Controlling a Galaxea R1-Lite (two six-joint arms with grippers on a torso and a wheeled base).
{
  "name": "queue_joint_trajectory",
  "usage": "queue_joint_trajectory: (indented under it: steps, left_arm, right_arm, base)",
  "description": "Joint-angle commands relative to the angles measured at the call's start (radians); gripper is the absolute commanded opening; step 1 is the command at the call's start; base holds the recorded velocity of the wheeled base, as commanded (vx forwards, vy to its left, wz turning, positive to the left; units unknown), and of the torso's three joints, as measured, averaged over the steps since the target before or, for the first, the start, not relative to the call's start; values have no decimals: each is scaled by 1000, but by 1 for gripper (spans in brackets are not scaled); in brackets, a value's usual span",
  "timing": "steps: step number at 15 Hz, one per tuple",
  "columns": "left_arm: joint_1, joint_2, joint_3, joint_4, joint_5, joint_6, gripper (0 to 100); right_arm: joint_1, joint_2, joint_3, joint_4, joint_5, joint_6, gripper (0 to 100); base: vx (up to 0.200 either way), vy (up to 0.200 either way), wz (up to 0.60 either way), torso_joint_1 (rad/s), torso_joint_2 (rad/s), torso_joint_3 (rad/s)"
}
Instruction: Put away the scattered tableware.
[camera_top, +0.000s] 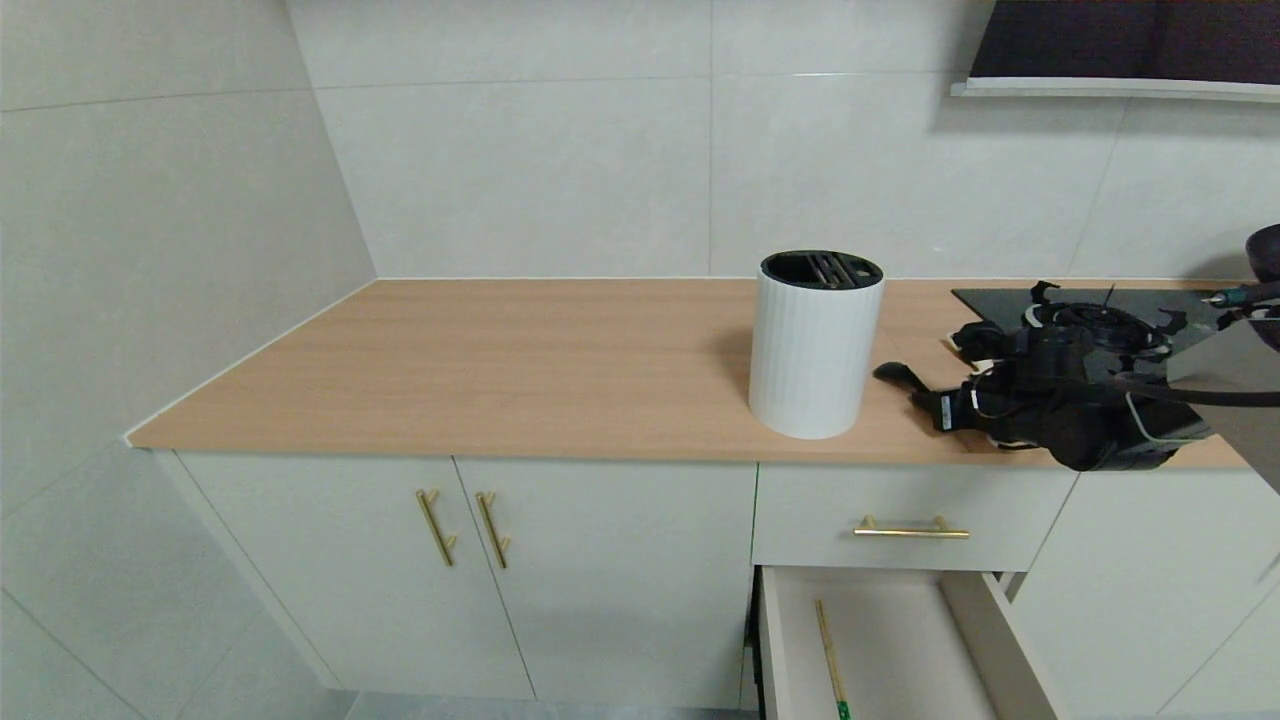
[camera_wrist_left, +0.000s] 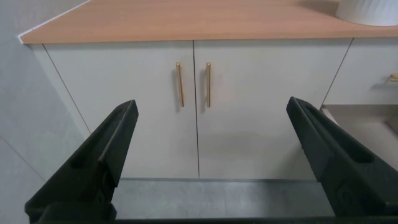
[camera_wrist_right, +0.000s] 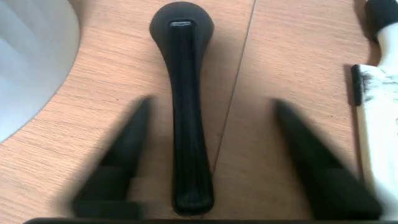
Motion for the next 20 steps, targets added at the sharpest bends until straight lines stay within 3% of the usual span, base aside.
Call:
queue_joint_trajectory:
  steps: [1, 7, 11, 15, 20]
  left_arm:
    - [0, 0, 0, 0, 0, 0, 100]
    - [0, 0, 0, 0, 0, 0, 100]
    - [0, 0, 0, 0, 0, 0, 100]
    - [0, 0, 0, 0, 0, 0, 100]
    - [0, 0, 0, 0, 0, 0, 100]
  right_arm:
    - [3, 2, 4, 3, 1, 0, 0]
    - [10, -50, 53, 7, 1, 9, 0]
    - [30, -267, 251, 9, 0, 99, 0]
    - [30, -570, 536, 73, 16, 165, 0]
    - [28, -704, 732, 69, 39, 184, 0]
  base:
    - [0, 0, 0, 0, 0, 0]
    - [0, 0, 0, 0, 0, 0]
    - [0, 0, 0, 0, 0, 0]
    - [0, 0, 0, 0, 0, 0]
    - [0, 0, 0, 0, 0, 0]
